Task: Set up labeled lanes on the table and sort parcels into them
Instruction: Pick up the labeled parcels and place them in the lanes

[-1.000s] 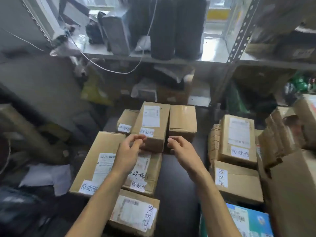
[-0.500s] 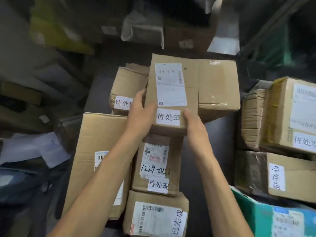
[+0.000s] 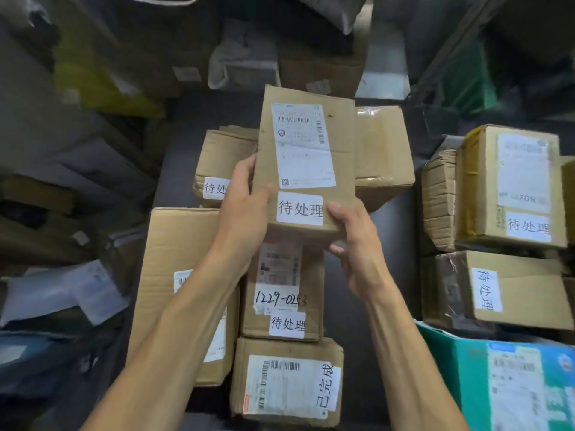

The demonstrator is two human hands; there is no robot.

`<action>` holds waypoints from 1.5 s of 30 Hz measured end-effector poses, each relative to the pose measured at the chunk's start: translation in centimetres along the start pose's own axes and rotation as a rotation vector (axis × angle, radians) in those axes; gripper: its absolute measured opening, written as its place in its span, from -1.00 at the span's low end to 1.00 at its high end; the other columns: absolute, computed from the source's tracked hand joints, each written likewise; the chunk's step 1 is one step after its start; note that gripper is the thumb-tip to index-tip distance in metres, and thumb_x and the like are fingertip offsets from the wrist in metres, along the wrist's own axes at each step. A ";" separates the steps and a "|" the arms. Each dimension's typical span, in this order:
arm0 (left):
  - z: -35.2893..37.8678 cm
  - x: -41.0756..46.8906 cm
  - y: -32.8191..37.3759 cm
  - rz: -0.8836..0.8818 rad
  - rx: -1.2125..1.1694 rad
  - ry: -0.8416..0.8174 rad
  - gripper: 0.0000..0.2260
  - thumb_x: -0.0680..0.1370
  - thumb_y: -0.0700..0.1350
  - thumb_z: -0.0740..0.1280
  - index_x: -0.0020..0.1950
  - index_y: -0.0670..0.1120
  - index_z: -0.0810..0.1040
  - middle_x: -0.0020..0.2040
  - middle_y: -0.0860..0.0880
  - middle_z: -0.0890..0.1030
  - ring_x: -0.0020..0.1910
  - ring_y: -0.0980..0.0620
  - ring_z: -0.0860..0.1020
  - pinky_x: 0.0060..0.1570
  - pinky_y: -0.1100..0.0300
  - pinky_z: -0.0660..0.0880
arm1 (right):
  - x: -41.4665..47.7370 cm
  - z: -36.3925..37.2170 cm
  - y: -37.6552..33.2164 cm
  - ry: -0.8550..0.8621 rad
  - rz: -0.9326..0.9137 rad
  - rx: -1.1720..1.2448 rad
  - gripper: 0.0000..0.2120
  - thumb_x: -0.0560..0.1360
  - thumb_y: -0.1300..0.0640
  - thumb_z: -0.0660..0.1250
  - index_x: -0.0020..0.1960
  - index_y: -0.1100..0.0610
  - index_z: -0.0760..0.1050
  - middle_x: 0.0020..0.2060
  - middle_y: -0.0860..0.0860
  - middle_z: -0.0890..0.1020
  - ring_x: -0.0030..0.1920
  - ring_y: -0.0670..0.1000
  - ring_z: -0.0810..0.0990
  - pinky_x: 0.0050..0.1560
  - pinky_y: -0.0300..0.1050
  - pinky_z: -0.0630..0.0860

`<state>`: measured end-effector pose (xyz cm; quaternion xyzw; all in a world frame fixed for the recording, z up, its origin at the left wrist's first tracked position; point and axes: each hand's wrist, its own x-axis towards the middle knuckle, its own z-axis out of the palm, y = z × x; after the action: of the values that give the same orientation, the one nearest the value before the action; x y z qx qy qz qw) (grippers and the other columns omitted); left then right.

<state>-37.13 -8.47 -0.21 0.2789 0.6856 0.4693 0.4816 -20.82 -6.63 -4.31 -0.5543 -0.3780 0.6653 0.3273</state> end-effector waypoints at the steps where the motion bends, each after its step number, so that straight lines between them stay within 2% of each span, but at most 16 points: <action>1: -0.2 -0.8 0.4 0.031 -0.006 -0.001 -0.67 0.67 -0.24 0.20 0.37 0.09 0.41 0.12 0.15 0.66 0.07 0.18 0.67 -0.01 0.21 0.61 | -0.8 -0.4 -0.2 -0.020 -0.026 0.042 -0.51 0.41 -0.10 0.39 0.30 0.01 0.48 0.06 -0.13 0.73 0.10 -0.14 0.68 0.09 0.01 0.57; 4: -0.2 -4.0 1.3 0.113 -0.095 -0.013 -0.71 0.68 -0.25 0.17 0.31 0.06 0.46 0.09 0.12 0.71 0.11 0.12 0.68 0.02 0.21 0.60 | -3.4 -1.3 -1.3 -0.031 -0.140 0.140 -0.36 0.28 -0.14 0.47 0.31 0.01 0.43 -0.04 -0.12 0.74 0.01 -0.13 0.69 0.06 0.01 0.55; 7: 0.9 -8.6 1.7 0.209 -0.155 -0.041 -0.72 0.67 -0.25 0.16 0.33 -0.02 0.48 0.09 0.07 0.72 0.10 0.07 0.69 -0.02 0.21 0.61 | -7.1 -3.2 -1.9 -0.057 -0.243 0.211 -0.28 0.25 -0.10 0.47 0.37 -0.01 0.35 -0.05 -0.10 0.74 0.00 -0.08 0.69 0.17 0.09 0.54; 11: 3.5 -15.1 2.0 0.319 -0.215 -0.085 -0.71 0.62 -0.21 0.21 0.33 -0.09 0.48 0.20 -0.13 0.67 0.17 -0.14 0.66 0.13 -0.07 0.61 | -13.6 -7.5 -1.8 -0.084 -0.322 0.309 -0.21 0.25 -0.04 0.48 0.44 0.01 0.32 0.01 -0.04 0.74 0.07 0.02 0.69 0.26 0.24 0.52; 13: 5.0 -17.7 2.2 0.309 -0.291 -0.115 -0.70 0.58 -0.17 0.26 0.31 -0.09 0.47 0.23 -0.18 0.65 0.20 -0.19 0.64 0.16 -0.14 0.59 | -16.8 -10.1 -2.0 -0.078 -0.361 0.356 -0.23 0.27 -0.02 0.46 0.44 0.04 0.32 0.03 -0.02 0.74 0.07 0.04 0.69 0.25 0.23 0.52; 16: 8.0 -20.4 3.0 0.221 -0.424 -0.251 -0.52 0.52 -0.06 0.32 0.42 -0.14 0.39 0.28 -0.21 0.62 0.24 -0.20 0.63 0.23 -0.16 0.56 | -19.9 -13.5 -2.5 -0.053 -0.381 0.406 -0.20 0.27 -0.01 0.45 0.47 0.11 0.32 0.08 0.06 0.72 0.09 0.09 0.68 0.23 0.22 0.52; 19: 10.9 -21.7 3.7 0.138 -0.386 -0.406 -0.40 0.50 0.00 0.38 0.49 -0.21 0.37 0.28 -0.19 0.64 0.26 -0.19 0.62 0.30 -0.14 0.53 | -21.4 -16.0 -3.3 -0.014 -0.384 0.451 -0.20 0.28 -0.03 0.44 0.48 0.13 0.34 0.14 0.11 0.69 0.10 0.09 0.68 0.11 0.12 0.54; 22: 13.5 -21.0 3.8 0.094 -0.332 -0.500 -0.28 0.40 0.08 0.48 0.49 -0.17 0.40 0.30 -0.16 0.64 0.27 -0.17 0.62 0.32 -0.10 0.50 | -21.1 -18.4 -3.8 0.043 -0.401 0.469 -0.23 0.30 -0.04 0.44 0.46 0.18 0.37 0.23 0.18 0.65 0.14 0.14 0.67 0.13 0.13 0.55; 27: 19.2 -16.2 3.2 0.082 -0.427 -0.546 -0.29 0.41 0.02 0.46 0.50 -0.20 0.38 0.34 -0.24 0.59 0.29 -0.23 0.59 0.23 -0.05 0.58 | -17.4 -22.0 -4.6 0.143 -0.377 0.477 -0.25 0.31 -0.05 0.45 0.44 0.15 0.39 0.23 0.23 0.64 0.15 0.23 0.67 0.10 0.27 0.59; 28: 20.4 -15.0 3.1 0.076 -0.446 -0.554 -0.28 0.40 0.02 0.46 0.50 -0.21 0.37 0.34 -0.25 0.58 0.29 -0.24 0.59 0.19 -0.02 0.60 | -16.1 -22.6 -4.8 0.181 -0.375 0.464 -0.26 0.31 -0.06 0.45 0.43 0.15 0.40 0.22 0.22 0.65 0.17 0.24 0.67 0.15 0.30 0.58; 32: 24.8 -9.4 3.0 0.048 -0.488 -0.499 -0.30 0.41 -0.02 0.45 0.50 -0.23 0.37 0.34 -0.25 0.58 0.28 -0.22 0.60 0.15 0.00 0.62 | -10.4 -24.6 -6.6 0.372 -0.386 0.354 -0.36 0.34 -0.10 0.41 0.35 0.15 0.48 0.10 0.07 0.71 0.11 0.06 0.69 0.19 0.12 0.56; 37: 28.8 -3.8 3.1 0.018 -0.450 -0.433 -0.48 0.53 -0.09 0.33 0.48 -0.19 0.35 0.31 -0.22 0.61 0.23 -0.17 0.63 0.16 -0.04 0.61 | -5.3 -24.9 -8.0 0.537 -0.397 0.235 -0.42 0.40 -0.16 0.36 0.33 0.10 0.49 0.10 0.02 0.72 0.16 0.03 0.68 0.22 0.08 0.58; 39: 29.6 -2.7 2.5 -0.031 -0.444 -0.457 -0.47 0.57 -0.05 0.30 0.50 -0.18 0.34 0.35 -0.24 0.57 0.30 -0.23 0.58 0.25 -0.11 0.57 | -4.2 -24.9 -8.1 0.575 -0.380 0.199 -0.48 0.42 -0.14 0.38 0.32 0.04 0.49 0.12 0.02 0.71 0.17 0.03 0.68 0.19 0.01 0.59; 42: 30.5 -2.3 1.5 -0.102 -0.378 -0.450 -0.53 0.60 0.03 0.28 0.47 -0.13 0.43 0.32 -0.21 0.61 0.33 -0.26 0.55 0.23 -0.05 0.58 | -3.4 -25.3 -7.7 0.663 -0.338 0.210 -0.66 0.53 0.03 0.39 0.29 0.01 0.50 0.11 -0.01 0.71 0.13 -0.06 0.69 0.06 -0.21 0.58; 43: 30.8 -2.3 1.3 -0.086 -0.333 -0.419 -0.52 0.58 0.10 0.31 0.45 -0.06 0.46 0.34 -0.17 0.60 0.36 -0.24 0.53 0.30 -0.08 0.52 | -3.3 -25.4 -7.4 0.692 -0.309 0.219 -0.70 0.58 0.10 0.38 0.30 0.03 0.50 0.10 -0.02 0.70 0.12 -0.06 0.69 0.05 -0.23 0.57; 45: 31.3 -2.1 0.7 -0.032 -0.221 -0.366 -0.36 0.44 0.31 0.40 0.48 0.13 0.41 0.44 -0.07 0.51 0.44 -0.15 0.46 0.45 -0.18 0.35 | -3.4 -25.5 -6.9 0.734 -0.275 0.197 -0.71 0.62 0.14 0.36 0.34 0.06 0.49 0.13 -0.02 0.69 0.14 -0.07 0.68 0.11 -0.20 0.57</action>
<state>-7.53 1.78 -1.73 0.2941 0.5352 0.4755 0.6332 5.03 -2.44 0.80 -0.6654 -0.2411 0.4063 0.5779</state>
